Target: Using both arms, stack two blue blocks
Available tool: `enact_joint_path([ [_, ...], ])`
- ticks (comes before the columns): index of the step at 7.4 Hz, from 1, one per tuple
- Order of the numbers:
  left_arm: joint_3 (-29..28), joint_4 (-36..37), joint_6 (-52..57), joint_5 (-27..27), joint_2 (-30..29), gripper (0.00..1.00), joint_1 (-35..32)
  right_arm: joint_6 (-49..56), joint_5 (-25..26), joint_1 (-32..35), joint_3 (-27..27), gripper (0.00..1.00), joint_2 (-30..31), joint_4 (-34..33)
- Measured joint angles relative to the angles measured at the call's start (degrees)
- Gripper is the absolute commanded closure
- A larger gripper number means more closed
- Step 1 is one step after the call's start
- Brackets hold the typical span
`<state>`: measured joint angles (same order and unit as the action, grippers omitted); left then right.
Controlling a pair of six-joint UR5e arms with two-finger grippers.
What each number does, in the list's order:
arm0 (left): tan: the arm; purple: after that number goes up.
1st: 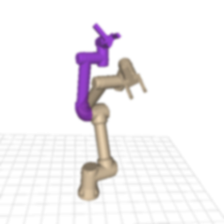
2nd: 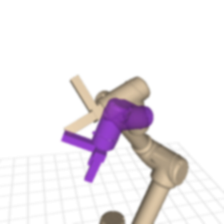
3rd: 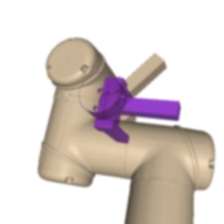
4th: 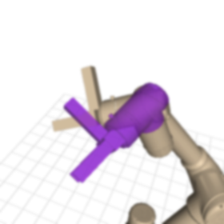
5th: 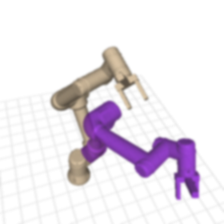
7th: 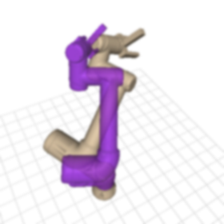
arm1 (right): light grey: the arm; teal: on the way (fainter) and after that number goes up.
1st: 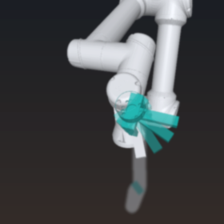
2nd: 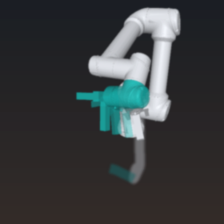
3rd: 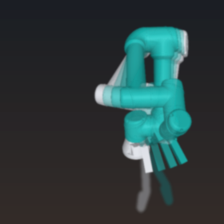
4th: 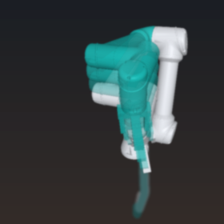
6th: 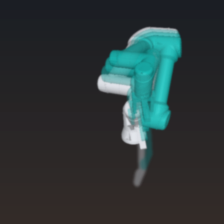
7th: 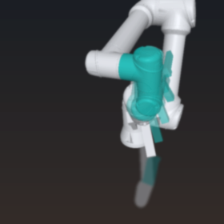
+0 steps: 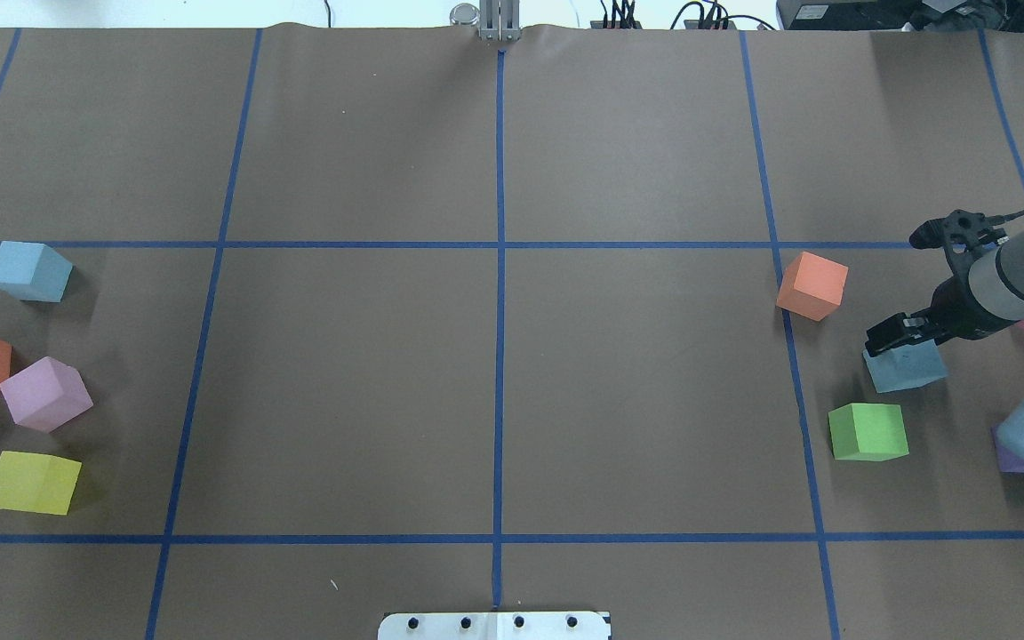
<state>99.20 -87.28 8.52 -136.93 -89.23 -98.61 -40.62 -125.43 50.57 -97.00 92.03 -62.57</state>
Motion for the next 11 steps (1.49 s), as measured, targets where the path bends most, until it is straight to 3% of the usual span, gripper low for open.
enact_joint_path([
  [2, 0.0, 0.0, 0.0, 0.0, 0.0, 0.02, 0.0, -1.5, 0.3, -0.6, -1.1, 0.02, 0.2, 0.2],
  [5, -0.1, 0.1, 0.0, 0.0, 0.0, 0.02, 0.0, -1.8, 0.5, -0.7, -2.3, 0.28, 0.8, 0.1],
  [6, -0.1, 0.1, 0.0, 0.0, 0.0, 0.02, 0.0, -1.7, 0.6, -0.7, -2.2, 0.47, 0.8, 0.0],
  [11, 0.2, 0.0, -1.7, 0.0, -0.4, 0.02, 0.1, -1.5, 0.4, -0.7, -2.1, 0.49, 0.7, -0.4],
])
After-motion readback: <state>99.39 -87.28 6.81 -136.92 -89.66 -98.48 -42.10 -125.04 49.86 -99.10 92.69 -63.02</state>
